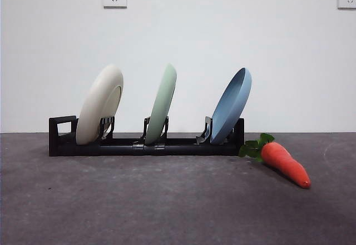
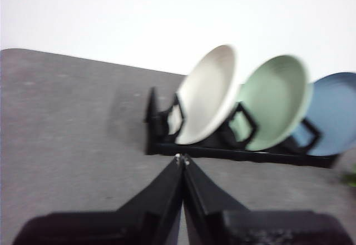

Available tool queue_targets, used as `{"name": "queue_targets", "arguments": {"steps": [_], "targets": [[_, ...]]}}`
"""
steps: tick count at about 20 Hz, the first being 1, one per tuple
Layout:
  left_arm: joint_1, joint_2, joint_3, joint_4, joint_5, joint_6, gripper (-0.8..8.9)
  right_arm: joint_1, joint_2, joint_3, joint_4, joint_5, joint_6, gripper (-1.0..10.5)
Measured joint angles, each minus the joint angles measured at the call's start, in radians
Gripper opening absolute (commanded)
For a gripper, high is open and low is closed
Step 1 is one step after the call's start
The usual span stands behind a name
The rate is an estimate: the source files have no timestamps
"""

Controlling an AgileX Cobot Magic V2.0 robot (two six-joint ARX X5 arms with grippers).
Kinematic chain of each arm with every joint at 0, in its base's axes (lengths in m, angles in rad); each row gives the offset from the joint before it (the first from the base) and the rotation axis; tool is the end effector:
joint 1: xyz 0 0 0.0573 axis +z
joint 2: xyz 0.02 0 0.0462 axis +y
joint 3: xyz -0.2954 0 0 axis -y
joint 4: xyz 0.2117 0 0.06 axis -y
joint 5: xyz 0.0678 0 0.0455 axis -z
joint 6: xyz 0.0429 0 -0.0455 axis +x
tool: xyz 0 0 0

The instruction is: Take the green plate from the plate rack,put the plate on the table,take the carrot from the table,put the carrot in the plate

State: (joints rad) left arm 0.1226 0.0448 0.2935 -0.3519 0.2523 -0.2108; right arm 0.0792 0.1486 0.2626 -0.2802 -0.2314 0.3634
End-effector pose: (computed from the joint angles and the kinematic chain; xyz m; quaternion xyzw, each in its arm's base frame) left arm 0.0252 -0.0077 0.2157 -0.1144 0.0572 -0.0590 0.9900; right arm 0.0385 0.0129 0.2128 0.1841 0.1093 0.1366 0.9672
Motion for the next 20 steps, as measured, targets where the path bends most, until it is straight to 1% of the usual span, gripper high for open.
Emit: {"name": "queue_targets", "arguments": {"steps": [2, 4, 6, 8, 12, 15, 17, 20], "targets": [[0.0, 0.032, 0.064, -0.044, 0.047, -0.002, -0.07, 0.0, 0.054, 0.08, -0.07, -0.043, -0.01, -0.1], [0.0, 0.066, 0.122, -0.088, 0.096, -0.002, -0.07, 0.0, 0.105, 0.158, -0.139, -0.074, -0.035, -0.1], [0.0, 0.111, 0.194, -0.15, 0.155, 0.007, -0.08, 0.0, 0.167, 0.254, -0.236, -0.095, -0.082, -0.1], [-0.005, 0.152, 0.257, -0.208, 0.179, 0.023, -0.08, 0.0, 0.228, 0.343, -0.341, -0.107, -0.136, -0.1], [-0.009, 0.228, 0.366, -0.291, 0.241, 0.046, -0.08, 0.0, 0.346, 0.51, -0.563, -0.109, -0.253, -0.1], [-0.009, 0.289, 0.441, -0.364, 0.317, 0.072, -0.08, 0.0, 0.42, 0.612, -0.703, -0.109, -0.326, -0.1], [-0.009, 0.346, 0.508, -0.468, 0.389, 0.116, -0.08, 0.0, 0.478, 0.685, -0.821, -0.109, -0.384, -0.1], [-0.011, 0.406, 0.57, -0.626, 0.406, 0.2, -0.08, 0.0, 0.525, 0.722, -0.951, -0.109, -0.445, -0.1]]}}
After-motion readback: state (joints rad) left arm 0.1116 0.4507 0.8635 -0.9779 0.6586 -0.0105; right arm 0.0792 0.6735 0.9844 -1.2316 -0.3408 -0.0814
